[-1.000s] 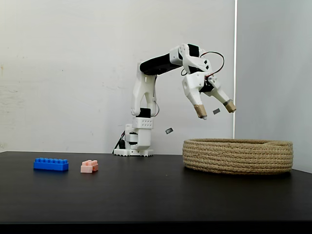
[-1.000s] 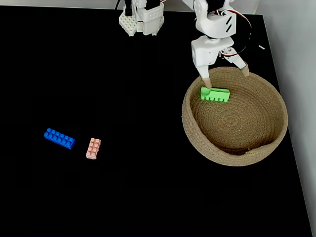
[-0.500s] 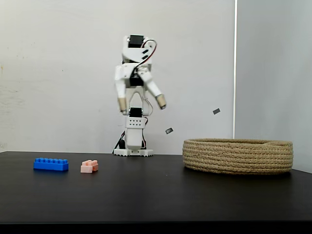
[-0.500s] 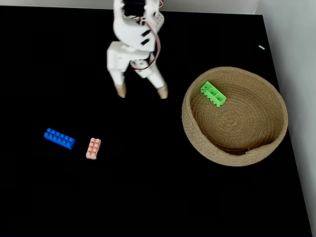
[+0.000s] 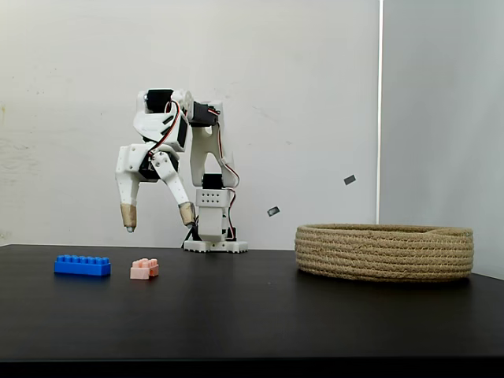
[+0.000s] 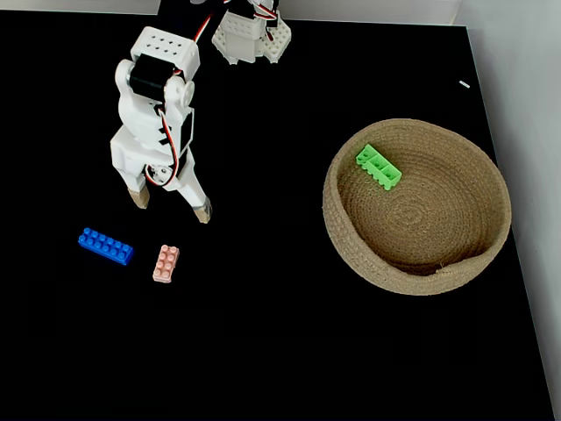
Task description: Place the lego blocks in the tray
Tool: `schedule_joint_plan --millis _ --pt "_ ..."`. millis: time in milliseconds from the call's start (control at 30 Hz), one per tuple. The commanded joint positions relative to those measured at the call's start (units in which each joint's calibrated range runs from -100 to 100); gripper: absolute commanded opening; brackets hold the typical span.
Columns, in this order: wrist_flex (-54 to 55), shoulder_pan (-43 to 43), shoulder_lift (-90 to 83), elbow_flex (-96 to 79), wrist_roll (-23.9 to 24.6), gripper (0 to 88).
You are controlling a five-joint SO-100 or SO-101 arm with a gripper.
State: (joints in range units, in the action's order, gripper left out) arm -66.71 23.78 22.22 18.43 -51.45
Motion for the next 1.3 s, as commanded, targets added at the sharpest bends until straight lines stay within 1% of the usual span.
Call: schedule_joint_plan --millis 0,400,1267 --pt "1.5 0.4 1.1 6.8 -0.3 34.8" --pt "5.4 -0.9 8.4 12.4 -0.8 33.7" --pt "11.2 -2.0 14.7 14.1 -0.8 30.4"
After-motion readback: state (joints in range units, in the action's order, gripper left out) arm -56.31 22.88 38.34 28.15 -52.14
